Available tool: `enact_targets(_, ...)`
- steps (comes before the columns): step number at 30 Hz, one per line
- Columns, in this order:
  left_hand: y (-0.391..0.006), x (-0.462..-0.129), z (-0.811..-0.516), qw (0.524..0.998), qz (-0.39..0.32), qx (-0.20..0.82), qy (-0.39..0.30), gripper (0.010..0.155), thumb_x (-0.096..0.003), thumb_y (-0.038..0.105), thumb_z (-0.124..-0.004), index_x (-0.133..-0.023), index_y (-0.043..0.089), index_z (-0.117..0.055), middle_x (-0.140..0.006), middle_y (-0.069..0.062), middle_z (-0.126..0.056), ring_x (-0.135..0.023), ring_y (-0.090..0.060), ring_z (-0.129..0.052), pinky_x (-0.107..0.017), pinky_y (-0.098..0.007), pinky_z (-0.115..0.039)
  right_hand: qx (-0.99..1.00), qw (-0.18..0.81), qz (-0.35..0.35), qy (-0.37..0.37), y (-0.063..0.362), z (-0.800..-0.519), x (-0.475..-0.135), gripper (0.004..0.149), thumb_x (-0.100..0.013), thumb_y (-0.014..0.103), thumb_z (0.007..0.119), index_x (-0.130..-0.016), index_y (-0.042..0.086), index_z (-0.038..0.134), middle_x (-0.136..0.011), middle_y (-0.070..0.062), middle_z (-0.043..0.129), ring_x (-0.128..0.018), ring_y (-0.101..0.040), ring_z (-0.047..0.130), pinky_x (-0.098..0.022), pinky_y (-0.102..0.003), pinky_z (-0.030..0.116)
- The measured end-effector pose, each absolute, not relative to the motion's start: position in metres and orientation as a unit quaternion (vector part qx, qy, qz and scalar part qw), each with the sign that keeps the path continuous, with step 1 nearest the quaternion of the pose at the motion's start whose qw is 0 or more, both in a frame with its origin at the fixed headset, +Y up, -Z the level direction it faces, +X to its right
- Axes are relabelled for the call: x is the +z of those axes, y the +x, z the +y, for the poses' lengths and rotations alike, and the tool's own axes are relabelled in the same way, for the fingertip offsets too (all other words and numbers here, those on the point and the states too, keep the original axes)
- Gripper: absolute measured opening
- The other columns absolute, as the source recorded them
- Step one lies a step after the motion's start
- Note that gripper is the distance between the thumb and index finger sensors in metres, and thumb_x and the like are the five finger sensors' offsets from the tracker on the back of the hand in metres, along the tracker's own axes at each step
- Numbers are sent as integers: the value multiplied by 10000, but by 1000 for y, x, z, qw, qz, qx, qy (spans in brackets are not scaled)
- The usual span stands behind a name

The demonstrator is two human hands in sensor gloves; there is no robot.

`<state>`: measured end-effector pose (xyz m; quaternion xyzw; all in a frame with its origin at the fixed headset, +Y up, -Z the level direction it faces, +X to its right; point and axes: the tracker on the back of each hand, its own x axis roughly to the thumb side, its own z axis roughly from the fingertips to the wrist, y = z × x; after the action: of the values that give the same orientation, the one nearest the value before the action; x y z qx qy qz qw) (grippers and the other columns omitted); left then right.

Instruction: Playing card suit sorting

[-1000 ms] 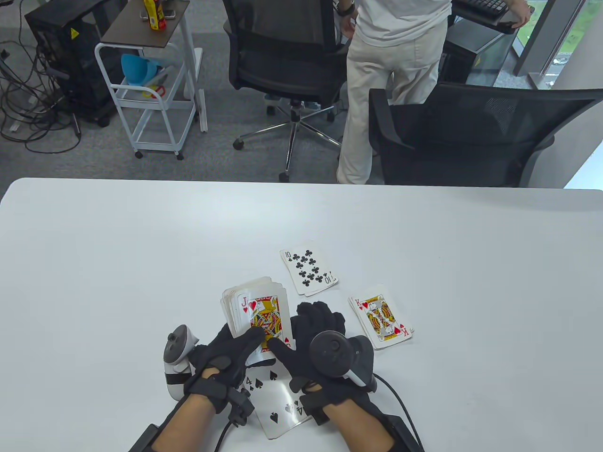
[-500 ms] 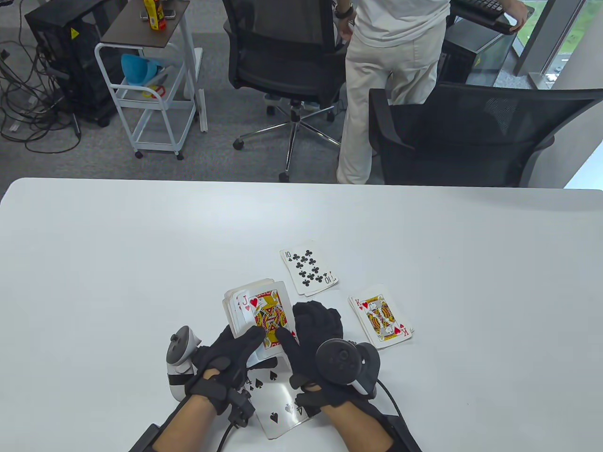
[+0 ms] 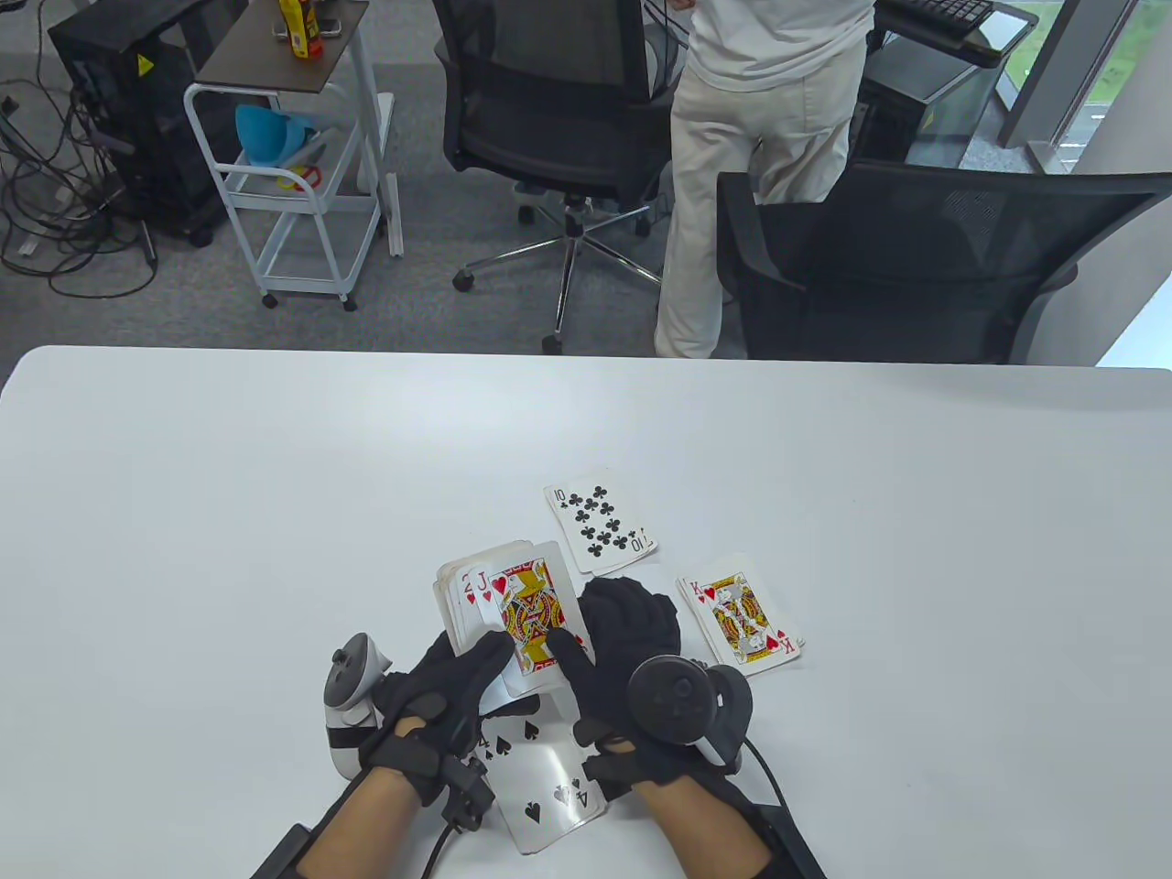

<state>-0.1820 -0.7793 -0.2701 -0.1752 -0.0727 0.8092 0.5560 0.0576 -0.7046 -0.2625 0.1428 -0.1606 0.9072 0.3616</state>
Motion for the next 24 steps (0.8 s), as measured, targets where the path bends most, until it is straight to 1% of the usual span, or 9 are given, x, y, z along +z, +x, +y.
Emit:
enact_targets(8, -182, -270, -780, 560, -72, 806, -179, 614, -558, 487, -857, -1066, 276, -585, -1028, -5, -786, -868, -304, -926, -507, -396, -950, 904, 366, -179, 132, 64, -701, -264, 418, -556, 346, 796, -883, 89, 764, -1029, -206, 663, -980, -510, 579, -665, -749, 389)
enact_targets(18, -183, -270, -780, 564, -66, 803, -181, 609, -563, 481, -848, -1068, 268, -581, -1026, -12, -787, -862, -307, -929, -502, -398, -950, 904, 367, -188, 111, 78, -697, -270, 403, -558, 328, 789, -877, 82, 776, -1026, -206, 669, -979, -509, 582, -665, -749, 392)
enact_targets(22, -183, -269, -780, 564, -66, 803, -181, 609, -565, 480, -844, -1068, 263, -579, -1025, -15, -787, -859, -307, -932, -500, -396, -952, 899, 377, -208, 77, 102, -689, -276, 394, -563, 313, 776, -890, 93, 773, -1028, -206, 670, -981, -508, 582, -665, -750, 391)
enact_targets(24, -183, -270, -779, 564, -67, 803, -181, 609, -566, 480, -843, -1069, 264, -577, -1026, -13, -786, -860, -307, -932, -499, -395, -953, 891, 393, -222, 41, 125, -684, -280, 384, -567, 305, 766, -905, 123, 775, -1032, -208, 662, -984, -511, 571, -666, -749, 387)
